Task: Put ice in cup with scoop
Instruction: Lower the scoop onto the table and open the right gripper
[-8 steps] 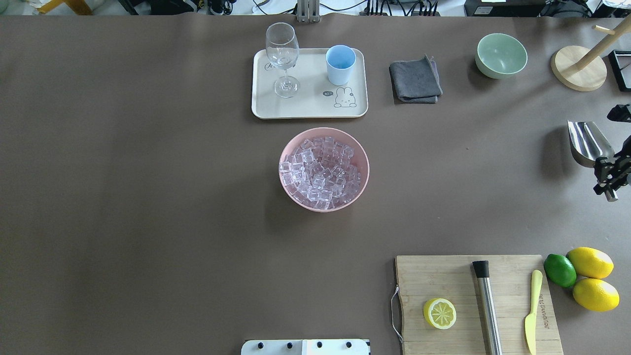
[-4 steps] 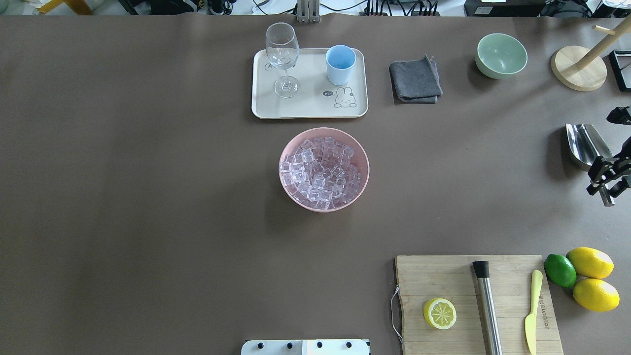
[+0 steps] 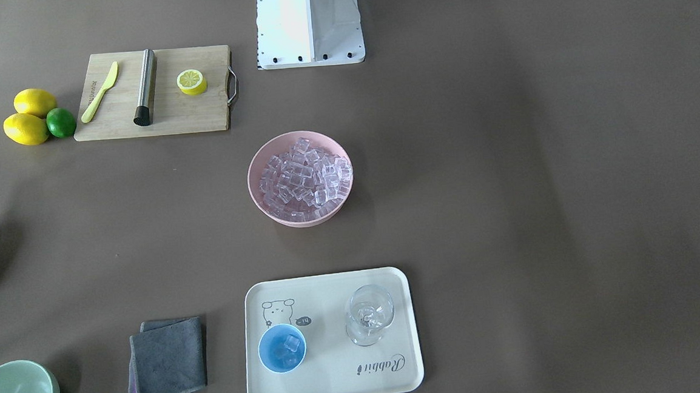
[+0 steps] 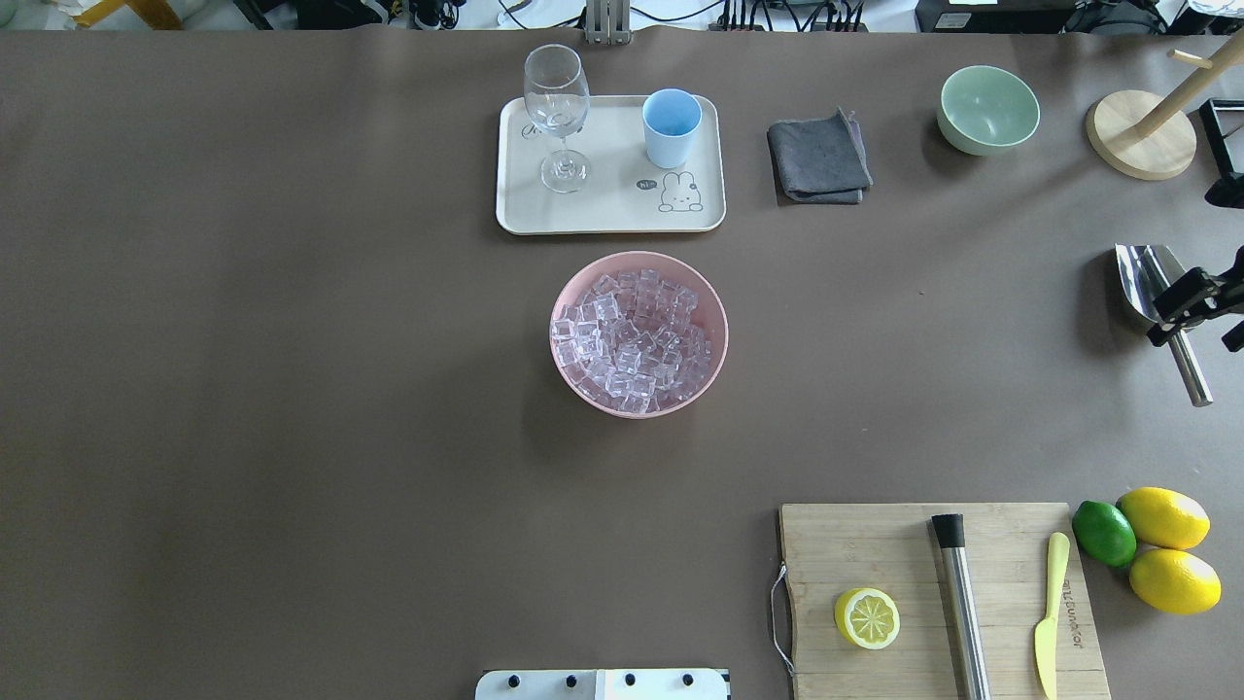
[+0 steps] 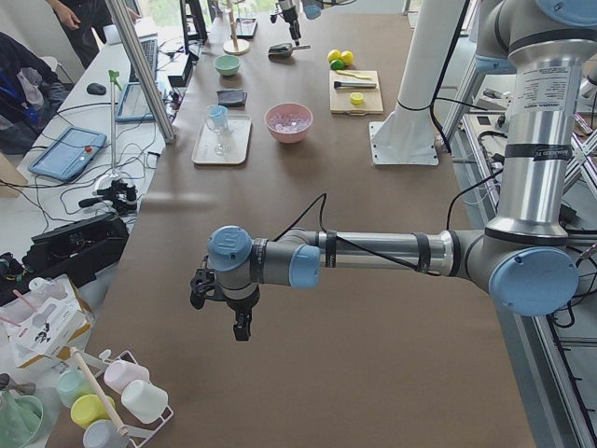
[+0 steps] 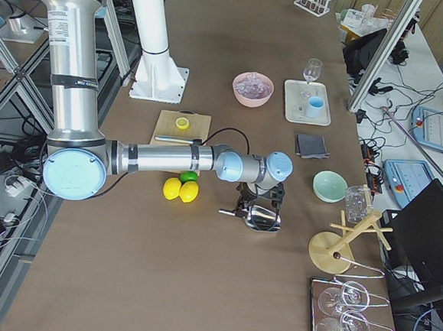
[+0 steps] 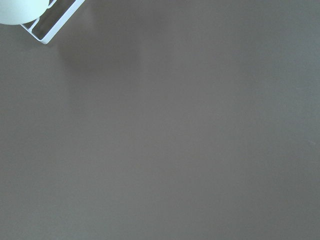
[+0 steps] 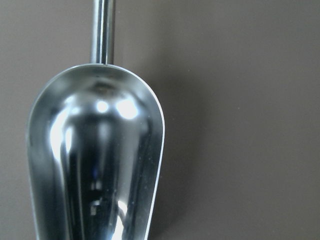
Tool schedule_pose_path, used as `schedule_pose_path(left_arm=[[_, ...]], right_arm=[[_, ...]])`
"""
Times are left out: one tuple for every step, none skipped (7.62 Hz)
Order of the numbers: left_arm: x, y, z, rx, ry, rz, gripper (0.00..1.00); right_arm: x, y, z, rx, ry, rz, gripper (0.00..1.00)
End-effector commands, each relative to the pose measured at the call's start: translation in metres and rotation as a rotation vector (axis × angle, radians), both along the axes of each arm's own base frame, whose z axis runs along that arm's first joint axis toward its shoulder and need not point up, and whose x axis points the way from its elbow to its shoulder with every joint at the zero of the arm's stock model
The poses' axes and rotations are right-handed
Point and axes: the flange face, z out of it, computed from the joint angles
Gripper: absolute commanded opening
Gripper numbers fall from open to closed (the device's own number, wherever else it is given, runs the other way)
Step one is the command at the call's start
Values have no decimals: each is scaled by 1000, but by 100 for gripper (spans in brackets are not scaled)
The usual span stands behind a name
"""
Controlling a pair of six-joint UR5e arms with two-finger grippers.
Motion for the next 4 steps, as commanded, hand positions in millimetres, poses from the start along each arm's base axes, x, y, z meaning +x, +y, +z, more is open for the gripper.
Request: schedule_pose_path(left_arm=[[0, -1, -1, 3, 0, 2, 100], [0, 0, 0, 2, 0, 2, 100], [0, 0, 0, 2, 0, 2, 100], [0, 0, 0, 2, 0, 2, 100]], right_arm=[[96, -17, -39, 114, 44, 171, 100], [138, -15, -38, 165, 61, 200, 100], [175, -9, -29, 231, 81, 181, 100], [203, 8, -9, 213, 92, 169, 100]])
